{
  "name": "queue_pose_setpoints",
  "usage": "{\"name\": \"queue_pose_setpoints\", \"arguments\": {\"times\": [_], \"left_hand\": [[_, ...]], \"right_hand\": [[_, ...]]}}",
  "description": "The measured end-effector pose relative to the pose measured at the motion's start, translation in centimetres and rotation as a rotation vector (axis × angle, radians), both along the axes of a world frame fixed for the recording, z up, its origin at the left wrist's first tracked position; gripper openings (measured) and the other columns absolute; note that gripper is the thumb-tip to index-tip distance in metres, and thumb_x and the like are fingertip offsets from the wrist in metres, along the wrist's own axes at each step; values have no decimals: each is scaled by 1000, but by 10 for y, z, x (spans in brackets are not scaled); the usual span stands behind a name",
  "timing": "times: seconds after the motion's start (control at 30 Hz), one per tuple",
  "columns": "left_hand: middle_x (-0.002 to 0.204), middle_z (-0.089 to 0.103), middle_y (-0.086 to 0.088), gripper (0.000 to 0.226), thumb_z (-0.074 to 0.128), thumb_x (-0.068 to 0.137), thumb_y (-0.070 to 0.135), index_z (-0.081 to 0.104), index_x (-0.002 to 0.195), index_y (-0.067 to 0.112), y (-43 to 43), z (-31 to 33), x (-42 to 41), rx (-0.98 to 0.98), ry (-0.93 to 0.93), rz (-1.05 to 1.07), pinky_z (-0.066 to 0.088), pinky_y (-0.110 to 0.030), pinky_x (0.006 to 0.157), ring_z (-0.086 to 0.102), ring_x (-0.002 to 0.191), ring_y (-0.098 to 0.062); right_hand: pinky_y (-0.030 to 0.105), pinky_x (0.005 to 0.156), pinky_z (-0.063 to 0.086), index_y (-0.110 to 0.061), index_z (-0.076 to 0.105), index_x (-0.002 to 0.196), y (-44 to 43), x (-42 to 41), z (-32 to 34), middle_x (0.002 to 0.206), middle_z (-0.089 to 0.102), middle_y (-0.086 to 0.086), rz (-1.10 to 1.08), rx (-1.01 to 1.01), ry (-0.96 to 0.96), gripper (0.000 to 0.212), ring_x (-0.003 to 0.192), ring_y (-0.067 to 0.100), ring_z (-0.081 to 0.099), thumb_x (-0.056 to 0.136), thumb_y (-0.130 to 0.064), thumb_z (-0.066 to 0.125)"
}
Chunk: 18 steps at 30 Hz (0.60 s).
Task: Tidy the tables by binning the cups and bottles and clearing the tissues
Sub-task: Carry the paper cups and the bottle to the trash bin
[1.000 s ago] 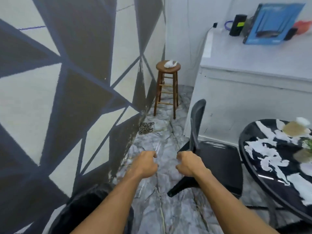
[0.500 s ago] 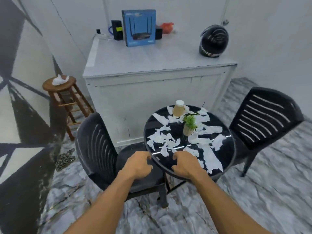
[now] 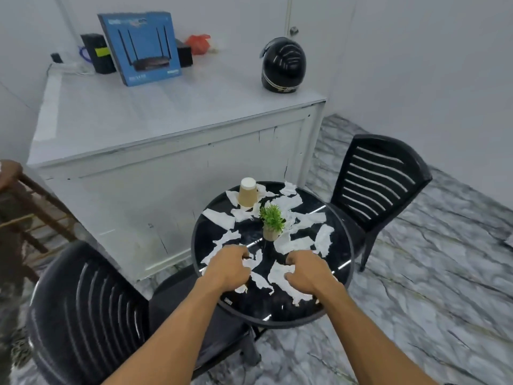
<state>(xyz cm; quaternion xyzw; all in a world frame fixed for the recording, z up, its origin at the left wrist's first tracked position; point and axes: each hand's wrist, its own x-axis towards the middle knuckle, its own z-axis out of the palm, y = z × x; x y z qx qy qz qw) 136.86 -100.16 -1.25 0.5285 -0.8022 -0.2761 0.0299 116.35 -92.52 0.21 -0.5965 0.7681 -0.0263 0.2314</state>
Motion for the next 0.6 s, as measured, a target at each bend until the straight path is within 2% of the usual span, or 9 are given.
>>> {"name": "queue_pose_setpoints", "arguments": {"times": [0.13,0.23,0.37,0.5,0.6], "left_hand": [[121,63,6,33,64,83,31,63,116,25,-35,9,-21,-39,47,-28,50,-32,89,58,110,-17],[111,64,6,33,65,81,30,62,113,25,-62,8,-36,-47,47,-33,52,-34,85,59,100,-16],[105,66,5,29,64,80,28,63,108,24,-104,4,-56,-42,23,-12,54,-38,84,61,98,-19],[134,59,4,49,66,85,30,55,132,26,-155,-3,-78,-23,21,99,47,-38,101,54,124,-20],[140,56,2,64,65,85,30,43,145,27,-195,-8,-100,-10,36,201,47,-38,101,52,127,-21]], "right_hand": [[30,84,49,-24,61,125,-28,-19,6,125,63,-4,-67,-20,-20,41,101,17,64,84,-30,61],[31,91,47,-22,60,126,-59,-31,6,130,61,-2,-46,-57,-23,43,117,18,57,84,-30,60],[31,91,48,-22,61,126,-114,-52,6,129,62,-2,-16,-81,-80,42,116,18,58,85,-30,62],[33,90,49,-22,61,126,-184,-78,1,125,64,0,55,-88,-107,41,111,20,61,85,-28,62],[33,95,47,-23,60,128,-235,-96,-11,131,61,-2,128,-70,-113,42,120,19,56,86,-28,60]]}}
